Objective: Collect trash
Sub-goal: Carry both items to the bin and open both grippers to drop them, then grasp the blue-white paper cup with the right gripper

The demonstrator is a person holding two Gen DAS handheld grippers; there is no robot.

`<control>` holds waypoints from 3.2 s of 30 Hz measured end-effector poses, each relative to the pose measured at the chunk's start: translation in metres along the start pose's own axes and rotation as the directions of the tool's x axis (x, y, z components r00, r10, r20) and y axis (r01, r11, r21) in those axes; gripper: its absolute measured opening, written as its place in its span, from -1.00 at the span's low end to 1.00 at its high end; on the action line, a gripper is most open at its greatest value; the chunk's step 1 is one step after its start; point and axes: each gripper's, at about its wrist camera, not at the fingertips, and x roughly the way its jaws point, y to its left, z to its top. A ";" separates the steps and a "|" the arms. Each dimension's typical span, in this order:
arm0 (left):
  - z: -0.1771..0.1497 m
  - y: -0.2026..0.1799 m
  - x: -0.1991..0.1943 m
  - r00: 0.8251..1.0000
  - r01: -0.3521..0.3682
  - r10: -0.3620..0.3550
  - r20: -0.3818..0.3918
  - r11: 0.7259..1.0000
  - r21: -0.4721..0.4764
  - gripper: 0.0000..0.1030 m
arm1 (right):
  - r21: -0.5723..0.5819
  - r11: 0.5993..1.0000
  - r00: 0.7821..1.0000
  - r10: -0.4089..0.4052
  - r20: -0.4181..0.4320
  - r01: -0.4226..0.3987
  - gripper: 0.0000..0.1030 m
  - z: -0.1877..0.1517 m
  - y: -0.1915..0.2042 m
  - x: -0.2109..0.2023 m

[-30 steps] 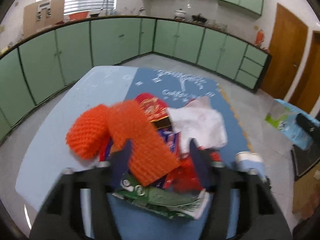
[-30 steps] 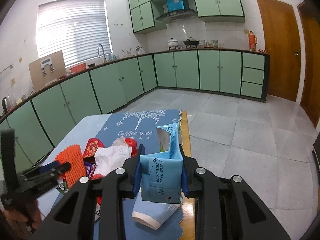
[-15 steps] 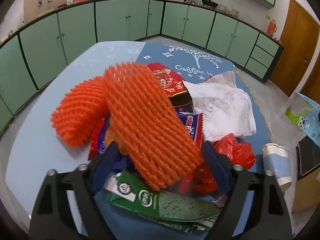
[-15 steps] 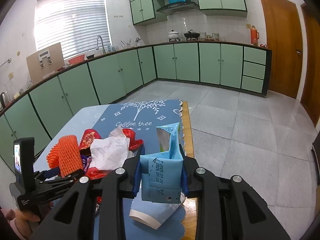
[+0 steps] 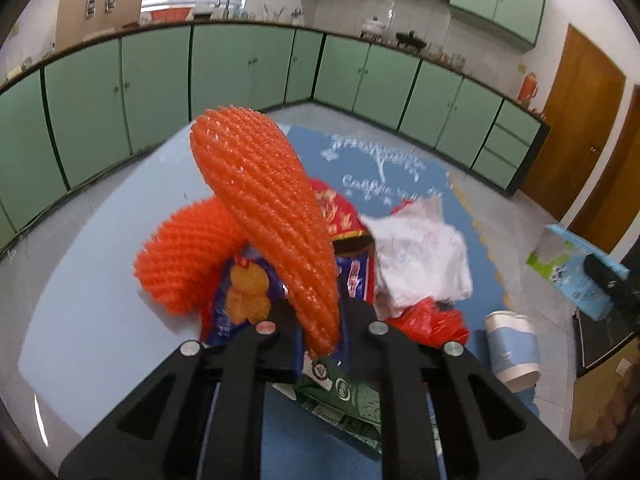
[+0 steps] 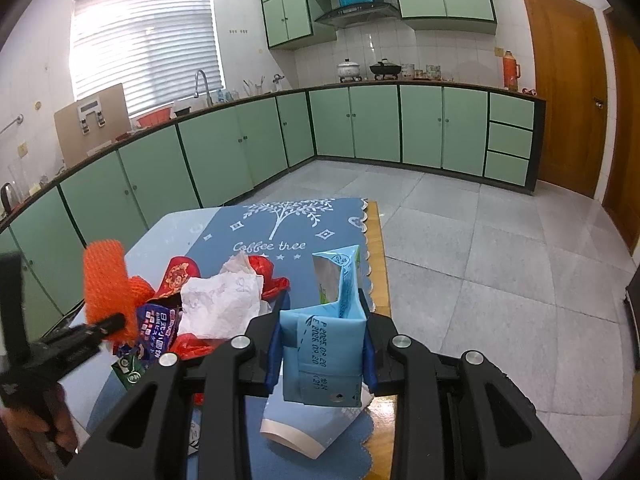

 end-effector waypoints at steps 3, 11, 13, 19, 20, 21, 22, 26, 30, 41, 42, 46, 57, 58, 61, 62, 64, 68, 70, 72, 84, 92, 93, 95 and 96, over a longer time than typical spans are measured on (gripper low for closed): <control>0.009 -0.008 -0.018 0.999 0.037 -0.037 0.033 0.999 0.016 -0.78 | 0.001 1.000 1.000 -0.004 0.009 0.004 -0.40 0.000 -0.003 -0.005; 0.012 -0.087 -0.024 0.971 0.238 -0.238 -0.016 0.961 0.143 -0.78 | 0.078 0.990 0.992 -0.124 0.023 0.122 -0.40 -0.009 -0.053 -0.041; 0.007 -0.122 -0.019 0.946 0.324 -0.317 -0.066 0.926 0.196 -0.78 | 0.105 0.981 0.986 -0.166 0.013 0.164 -0.40 -0.015 -0.070 -0.049; -0.025 -0.218 -0.004 0.857 0.514 -0.462 -0.226 0.788 0.339 -0.78 | 0.198 0.930 0.951 -0.305 -0.057 0.311 -0.40 -0.049 -0.134 -0.072; -0.030 -0.229 0.000 0.839 0.542 -0.476 -0.262 0.766 0.344 -0.78 | 0.210 0.924 0.947 -0.313 -0.070 0.320 -0.40 -0.053 -0.142 -0.073; -0.036 -0.240 0.005 0.821 0.569 -0.488 -0.298 0.747 0.344 -0.78 | 0.227 0.916 0.944 -0.320 -0.086 0.331 -0.40 -0.059 -0.150 -0.073; -0.044 -0.254 0.011 0.798 0.597 -0.496 -0.342 0.724 0.346 -0.77 | 0.242 0.909 0.940 -0.325 -0.099 0.340 -0.40 -0.064 -0.157 -0.073; -0.068 -0.288 0.030 0.761 0.637 -0.474 -0.444 0.678 0.368 -0.55 | 0.283 0.885 0.928 -0.337 -0.160 0.371 -0.40 -0.086 -0.178 -0.064; -0.075 -0.292 0.037 0.759 0.636 -0.463 -0.459 0.679 0.367 -0.07 | 0.297 0.871 0.916 -0.341 -0.210 0.392 -0.38 -0.100 -0.189 -0.053; -0.036 -0.201 0.003 0.933 0.360 -0.333 -0.139 0.847 0.391 0.25 | 0.266 0.915 0.953 -0.286 -0.101 0.303 0.33 -0.072 -0.135 -0.047; -0.036 -0.188 -0.002 0.948 0.316 -0.302 -0.098 0.866 0.388 0.29 | 0.263 0.924 0.961 -0.265 -0.084 0.278 0.38 -0.067 -0.127 -0.046; -0.036 -0.146 -0.011 0.977 0.209 -0.212 -0.027 0.918 0.336 0.33 | 0.194 0.967 0.986 -0.163 -0.016 0.163 0.62 -0.052 -0.075 -0.036; -0.037 -0.094 -0.022 0.996 0.076 -0.083 0.021 0.968 0.240 0.33 | 0.041 0.993 0.984 -0.105 -0.142 0.112 0.74 -0.066 0.003 0.010; -0.039 -0.089 -0.023 0.997 0.070 -0.079 0.025 0.969 0.236 0.33 | 0.041 0.993 0.984 -0.105 -0.147 0.113 0.75 -0.067 0.004 0.012; -0.041 -0.083 -0.027 0.997 0.064 -0.073 0.032 0.973 0.222 0.33 | 0.038 0.993 0.982 -0.109 -0.155 0.116 0.80 -0.070 0.010 0.017; -0.042 -0.082 -0.028 0.997 0.061 -0.070 0.035 0.974 0.219 0.33 | 0.032 0.992 0.981 -0.113 -0.158 0.119 0.80 -0.071 0.012 0.018; -0.041 -0.079 -0.030 0.997 0.055 -0.065 0.038 0.976 0.213 0.33 | 0.025 0.991 0.978 -0.123 -0.170 0.129 0.80 -0.073 0.014 0.022; -0.040 -0.078 -0.027 0.998 0.049 -0.057 0.036 0.977 0.205 0.33 | 0.033 0.990 0.973 -0.128 -0.191 0.136 0.80 -0.076 0.012 0.031; -0.040 -0.077 -0.025 0.998 0.045 -0.052 0.031 0.978 0.202 0.33 | 0.033 0.989 0.971 -0.133 -0.200 0.142 0.81 -0.076 0.011 0.035; -0.041 -0.076 -0.024 0.998 0.044 -0.051 0.030 0.979 0.199 0.33 | 0.031 0.989 0.969 -0.136 -0.206 0.145 0.81 -0.077 0.011 0.039; -0.042 -0.076 -0.016 0.999 0.045 -0.048 0.007 0.979 0.197 0.33 | 0.037 0.992 0.959 -0.104 -0.262 0.118 0.34 -0.081 0.009 0.056; -0.042 -0.076 -0.012 0.999 0.052 -0.053 0.000 0.979 0.196 0.33 | 0.031 0.992 0.977 -0.117 -0.179 0.124 0.28 -0.072 0.010 0.040; -0.042 -0.076 -0.011 0.999 0.053 -0.054 -0.001 0.979 0.195 0.33 | 0.032 0.991 0.978 -0.120 -0.171 0.127 0.27 -0.070 0.009 0.039; -0.039 -0.076 -0.009 0.999 0.051 -0.053 0.004 0.979 0.196 0.33 | 0.038 0.990 0.980 -0.127 -0.152 0.135 0.26 -0.066 0.007 0.035; -0.037 -0.076 -0.007 0.999 0.050 -0.052 0.006 0.979 0.197 0.33 | 0.041 0.990 0.981 -0.131 -0.142 0.138 0.26 -0.064 0.006 0.034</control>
